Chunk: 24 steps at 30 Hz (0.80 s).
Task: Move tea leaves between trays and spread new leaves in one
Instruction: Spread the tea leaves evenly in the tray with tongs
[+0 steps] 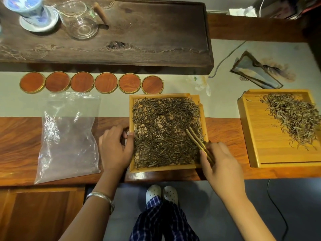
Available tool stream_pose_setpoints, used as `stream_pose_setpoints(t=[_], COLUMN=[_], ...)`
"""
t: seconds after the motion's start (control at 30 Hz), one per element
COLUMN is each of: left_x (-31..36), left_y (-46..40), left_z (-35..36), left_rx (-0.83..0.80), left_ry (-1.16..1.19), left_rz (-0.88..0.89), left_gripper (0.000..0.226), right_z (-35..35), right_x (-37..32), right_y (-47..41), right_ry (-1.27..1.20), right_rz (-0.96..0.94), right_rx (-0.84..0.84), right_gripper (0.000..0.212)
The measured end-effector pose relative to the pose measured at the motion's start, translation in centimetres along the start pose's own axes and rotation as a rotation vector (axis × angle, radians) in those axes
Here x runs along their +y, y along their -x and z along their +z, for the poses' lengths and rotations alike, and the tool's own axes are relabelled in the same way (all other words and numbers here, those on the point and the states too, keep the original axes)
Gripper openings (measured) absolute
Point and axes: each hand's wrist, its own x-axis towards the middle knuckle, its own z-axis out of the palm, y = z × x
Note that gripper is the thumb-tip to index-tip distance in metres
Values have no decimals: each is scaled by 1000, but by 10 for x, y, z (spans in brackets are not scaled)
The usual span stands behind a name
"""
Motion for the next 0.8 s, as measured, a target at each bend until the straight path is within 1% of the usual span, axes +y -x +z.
stream_pose_setpoints(t=[0.17,0.4,0.53,0.63,0.7,0.8], left_x=[2,2,3,3,3,2], left_y=[0,0,-1,-1,-1,-1], left_z=[-1,-1,-2,-2,-2,-1], left_rx=[4,-4,-9,-10,-8,-1], left_ry=[5,2,2,6,12,9], left_rz=[-3,-8,-2,-2,2,10], left_gripper=[20,20,20,19,18,19], right_z=[-2,4,-3,-2,0,-2], right_x=[4,-5,2,3,1,2], right_y=[0,-5,1,7,7,10], right_ry=[3,-37,-9,7,-6,-62], right_rz=[21,9,26,45,45,44], right_rx=[35,15,63,56,48,92], right_gripper=[13,11,11,12,13,12])
